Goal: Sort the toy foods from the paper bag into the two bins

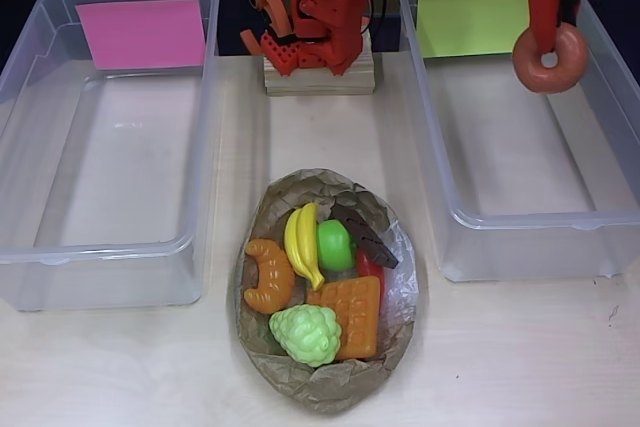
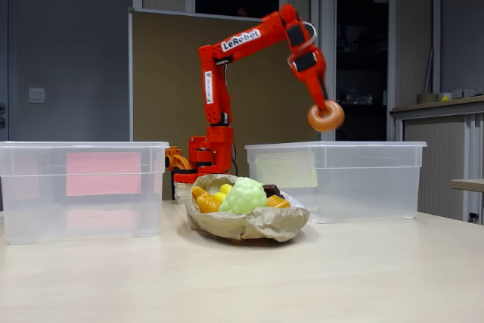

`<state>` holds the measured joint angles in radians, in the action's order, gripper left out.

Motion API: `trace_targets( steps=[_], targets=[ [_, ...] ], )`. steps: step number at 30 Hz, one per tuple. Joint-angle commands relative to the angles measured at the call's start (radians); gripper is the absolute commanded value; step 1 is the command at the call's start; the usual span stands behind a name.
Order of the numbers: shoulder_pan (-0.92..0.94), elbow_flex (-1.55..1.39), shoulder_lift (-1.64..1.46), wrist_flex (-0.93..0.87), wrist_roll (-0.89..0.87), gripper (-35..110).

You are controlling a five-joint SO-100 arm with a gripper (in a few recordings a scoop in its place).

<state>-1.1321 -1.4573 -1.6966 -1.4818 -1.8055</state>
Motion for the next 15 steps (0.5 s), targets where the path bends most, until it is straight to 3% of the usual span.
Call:
trace_targets(
  steps=[1,8,15],
  targets=[
    [-0.121,-0.097,0.023,0.132,-0.334,11],
    [-0.258,-0.178,0.16,0.215,-0.715,9],
    [-0.307,-0.199,0.238,0.259,-0.827,14]
  ],
)
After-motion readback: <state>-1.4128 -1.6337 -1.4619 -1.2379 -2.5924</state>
